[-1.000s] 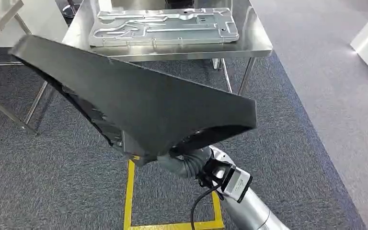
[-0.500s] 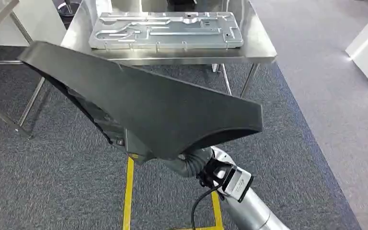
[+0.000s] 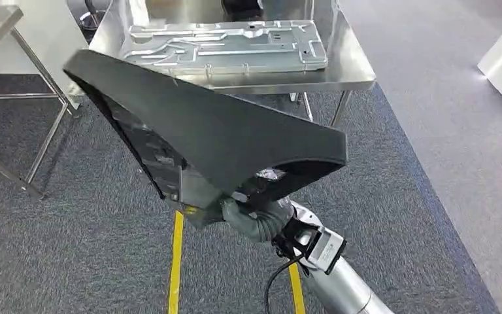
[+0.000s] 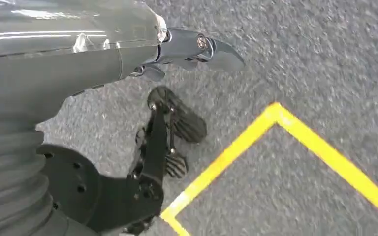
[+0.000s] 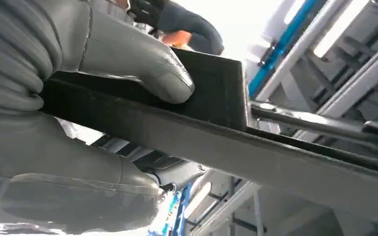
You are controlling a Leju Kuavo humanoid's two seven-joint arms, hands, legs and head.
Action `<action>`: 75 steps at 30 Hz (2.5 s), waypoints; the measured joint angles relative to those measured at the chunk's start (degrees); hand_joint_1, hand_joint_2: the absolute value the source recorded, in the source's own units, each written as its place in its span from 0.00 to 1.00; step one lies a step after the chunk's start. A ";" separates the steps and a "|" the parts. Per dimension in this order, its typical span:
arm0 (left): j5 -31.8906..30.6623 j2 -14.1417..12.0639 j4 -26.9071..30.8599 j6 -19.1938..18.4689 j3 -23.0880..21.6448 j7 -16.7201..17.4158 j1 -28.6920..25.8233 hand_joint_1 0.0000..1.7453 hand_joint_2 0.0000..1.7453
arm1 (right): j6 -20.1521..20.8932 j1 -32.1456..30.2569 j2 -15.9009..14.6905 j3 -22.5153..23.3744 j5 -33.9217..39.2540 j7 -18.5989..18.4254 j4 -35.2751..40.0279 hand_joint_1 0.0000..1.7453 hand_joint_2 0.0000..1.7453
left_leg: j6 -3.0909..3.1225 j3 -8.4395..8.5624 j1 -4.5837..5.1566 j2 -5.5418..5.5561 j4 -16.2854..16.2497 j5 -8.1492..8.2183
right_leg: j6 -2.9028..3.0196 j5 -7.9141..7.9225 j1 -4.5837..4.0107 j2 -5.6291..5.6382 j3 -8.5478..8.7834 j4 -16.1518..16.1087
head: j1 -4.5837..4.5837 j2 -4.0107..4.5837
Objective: Take the parts from the cabinet and place them on the table.
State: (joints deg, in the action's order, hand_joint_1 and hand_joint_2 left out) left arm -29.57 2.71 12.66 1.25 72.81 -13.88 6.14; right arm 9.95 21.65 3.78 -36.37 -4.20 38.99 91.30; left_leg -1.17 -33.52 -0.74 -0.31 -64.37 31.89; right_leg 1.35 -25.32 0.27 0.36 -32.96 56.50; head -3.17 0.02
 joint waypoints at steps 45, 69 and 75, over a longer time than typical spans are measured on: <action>0.02 -0.26 0.00 -0.74 -0.57 -0.70 -0.91 0.00 1.00 | -1.84 -1.68 0.07 0.00 0.33 0.02 2.27 1.00 1.00 | 2.69 0.52 0.00 0.34 6.90 -6.45 | -2.83 -5.60 -0.16 0.25 2.18 5.00 | 0.00 0.00; 0.04 -0.46 0.00 0.04 -0.96 0.02 -1.17 0.00 1.00 | -2.89 -2.80 0.00 0.09 1.01 0.00 3.02 1.00 1.00 | 0.48 -2.15 0.09 0.34 5.23 -9.06 | -0.24 -4.63 -0.33 0.19 4.94 0.39 | 0.00 0.00; 0.09 -0.61 0.00 0.11 -0.98 0.02 -0.97 0.00 1.00 | -2.84 -2.54 0.02 0.18 1.14 0.02 3.28 1.00 1.00 | 2.30 -0.33 0.20 0.44 7.09 -7.63 | -2.18 -5.31 -0.45 0.22 4.79 2.87 | 0.00 0.00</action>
State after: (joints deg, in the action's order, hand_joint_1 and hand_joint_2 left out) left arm -29.48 2.10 12.66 1.36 71.82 -13.86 5.17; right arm 7.10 19.11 3.80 -36.20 -3.06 39.01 94.58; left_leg 1.13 -33.85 -0.54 0.13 -57.28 24.26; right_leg -0.83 -30.63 -0.18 0.58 -28.17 59.37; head -3.17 0.02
